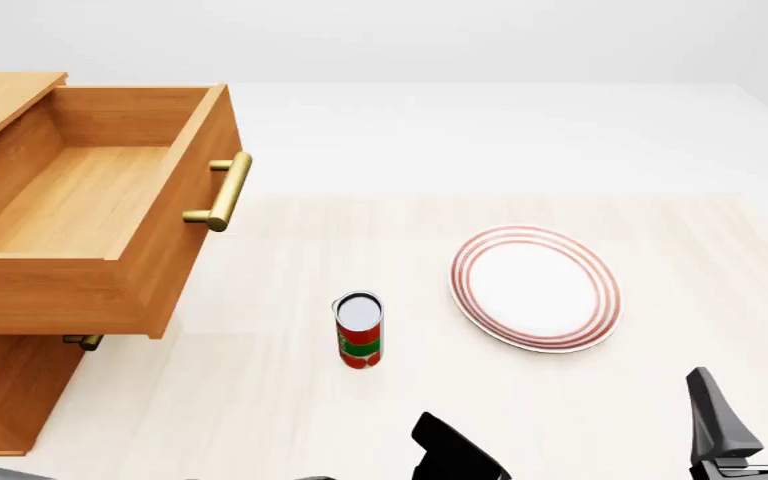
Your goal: Put the bowl in the top drawer of the cabinet.
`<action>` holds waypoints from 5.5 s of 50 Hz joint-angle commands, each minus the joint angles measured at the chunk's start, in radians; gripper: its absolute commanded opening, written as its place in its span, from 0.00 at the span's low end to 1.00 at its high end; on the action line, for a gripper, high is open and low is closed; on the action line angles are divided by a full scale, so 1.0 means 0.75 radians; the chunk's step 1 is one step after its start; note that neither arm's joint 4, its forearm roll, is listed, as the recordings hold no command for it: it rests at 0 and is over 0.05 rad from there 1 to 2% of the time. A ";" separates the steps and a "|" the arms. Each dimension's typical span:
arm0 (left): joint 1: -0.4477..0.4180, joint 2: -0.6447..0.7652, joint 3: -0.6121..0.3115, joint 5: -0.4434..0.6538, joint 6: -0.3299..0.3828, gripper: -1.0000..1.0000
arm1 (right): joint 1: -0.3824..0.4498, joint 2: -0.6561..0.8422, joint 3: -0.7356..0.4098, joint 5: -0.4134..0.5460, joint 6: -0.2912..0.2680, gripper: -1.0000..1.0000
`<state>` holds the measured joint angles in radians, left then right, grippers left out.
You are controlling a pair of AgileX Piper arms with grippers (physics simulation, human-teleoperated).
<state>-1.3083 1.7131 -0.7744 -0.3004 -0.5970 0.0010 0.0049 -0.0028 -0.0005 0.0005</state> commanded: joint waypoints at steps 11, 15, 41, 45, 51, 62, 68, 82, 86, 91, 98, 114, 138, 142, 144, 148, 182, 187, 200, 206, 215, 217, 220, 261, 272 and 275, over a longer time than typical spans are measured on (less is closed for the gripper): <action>-0.004 0.086 -0.040 -0.021 -0.084 1.00 | 0.000 0.000 0.000 0.000 -0.001 1.00; -0.006 0.104 -0.054 -0.022 -0.095 1.00 | 0.000 0.000 0.000 0.000 -0.001 1.00; -0.030 0.243 -0.086 -0.105 -0.193 1.00 | 0.000 0.000 0.000 0.000 -0.001 1.00; -0.035 0.252 -0.087 -0.111 -0.202 1.00 | 0.000 0.000 0.000 0.000 -0.001 1.00; -0.045 0.280 -0.095 -0.121 -0.216 1.00 | 0.000 0.000 0.000 0.000 -0.001 1.00; -0.060 0.336 -0.141 -0.123 -0.237 1.00 | 0.000 0.000 0.000 0.000 -0.001 1.00; -0.065 0.362 -0.151 -0.136 -0.249 1.00 | 0.000 0.000 0.000 0.000 -0.001 1.00; -0.069 0.403 -0.154 -0.173 -0.277 1.00 | 0.000 0.000 0.000 0.000 -0.001 1.00; -0.070 0.412 -0.148 -0.188 -0.286 1.00 | 0.000 0.000 0.000 0.000 -0.001 1.00; -0.075 0.413 -0.143 -0.198 -0.293 1.00 | 0.000 0.000 0.000 0.000 -0.001 1.00; -0.065 0.407 -0.138 -0.191 -0.294 0.00 | 0.000 0.000 0.000 0.000 -0.001 1.00; 0.014 0.295 -0.155 -0.041 -0.203 0.00 | 0.000 0.000 0.000 0.000 -0.001 1.00; 0.179 0.097 -0.172 0.158 -0.137 0.00 | 0.000 0.000 0.000 0.000 -0.001 1.00; 0.188 0.071 -0.180 0.187 -0.122 0.00 | 0.000 0.000 0.000 0.000 -0.001 1.00; 0.196 0.045 -0.189 0.213 -0.109 0.00 | 0.000 0.000 0.000 0.000 -0.001 1.00; 0.210 0.007 -0.200 0.248 -0.093 0.00 | 0.000 0.000 0.000 0.000 -0.001 1.00; 0.402 -0.306 -0.396 0.623 0.074 0.00 | 0.000 0.000 0.000 0.000 -0.001 1.00; 0.424 -0.348 -0.441 0.681 0.089 0.00 | 0.000 0.000 0.000 0.000 -0.001 1.00; 0.487 -0.432 -0.522 0.789 0.139 0.00 | 0.000 0.000 0.000 0.000 -0.001 1.00; 0.510 -0.473 -0.561 0.841 0.157 0.00 | 0.000 0.000 0.000 0.000 -0.001 1.00; 0.562 -0.527 -0.622 0.908 0.176 0.00 | 0.000 0.000 0.000 0.000 -0.001 1.00; 0.579 -0.545 -0.639 0.929 0.182 0.00 | 0.000 0.000 0.000 0.000 -0.001 1.00; 0.595 -0.560 -0.655 0.950 0.190 0.00 | 0.000 0.000 0.000 0.000 -0.001 1.00; 0.817 -0.760 -0.748 1.132 0.239 0.00 | 0.000 0.000 0.000 0.000 -0.001 1.00; 0.926 -0.815 -0.766 1.176 0.225 0.00 | 0.000 0.000 0.000 0.000 -0.001 1.00; 0.948 -0.827 -0.763 1.182 0.213 0.00 | 0.000 0.000 0.000 0.000 -0.001 1.00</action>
<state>-0.6598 1.1287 -1.3361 0.5555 -0.4261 0.0010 0.0049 -0.0028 -0.0005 0.0005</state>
